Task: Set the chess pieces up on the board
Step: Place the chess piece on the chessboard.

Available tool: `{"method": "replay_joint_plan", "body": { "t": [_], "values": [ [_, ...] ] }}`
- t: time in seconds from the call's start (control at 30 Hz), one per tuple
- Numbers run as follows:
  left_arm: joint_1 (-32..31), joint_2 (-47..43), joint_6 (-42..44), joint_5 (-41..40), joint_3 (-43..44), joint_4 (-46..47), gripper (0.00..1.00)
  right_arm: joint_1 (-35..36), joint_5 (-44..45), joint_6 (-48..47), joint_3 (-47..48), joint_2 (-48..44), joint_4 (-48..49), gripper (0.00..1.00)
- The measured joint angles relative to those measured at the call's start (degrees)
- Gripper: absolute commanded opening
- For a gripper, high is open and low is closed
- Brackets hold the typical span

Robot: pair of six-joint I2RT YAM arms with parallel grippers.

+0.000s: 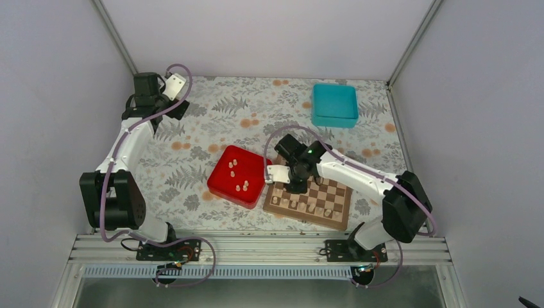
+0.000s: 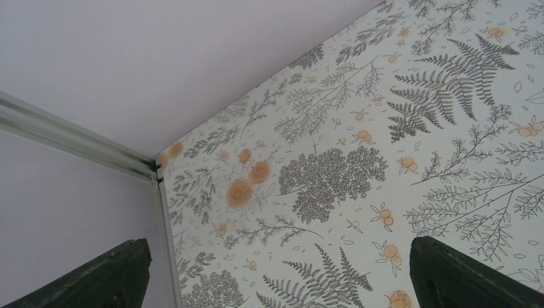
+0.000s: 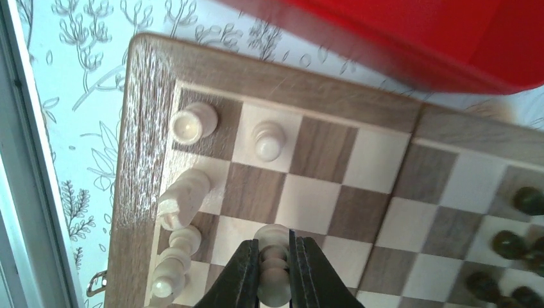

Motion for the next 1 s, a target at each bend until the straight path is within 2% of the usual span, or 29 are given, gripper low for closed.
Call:
{"method": "replay_joint_plan", "body": {
  "t": [0.23,1.0],
  "values": [
    [0.0,0.0,-0.7,-0.5,-0.2,0.4,1.0,-1.0,-0.6,-0.2,-4.9,0.2,1.9,0.05],
    [0.0,-0.3,-0.7,-0.9,-1.0,0.8,1.0,-1.3,-4.8,-1.9,-4.9,5.6,4.6,0.07]
  ]
}}
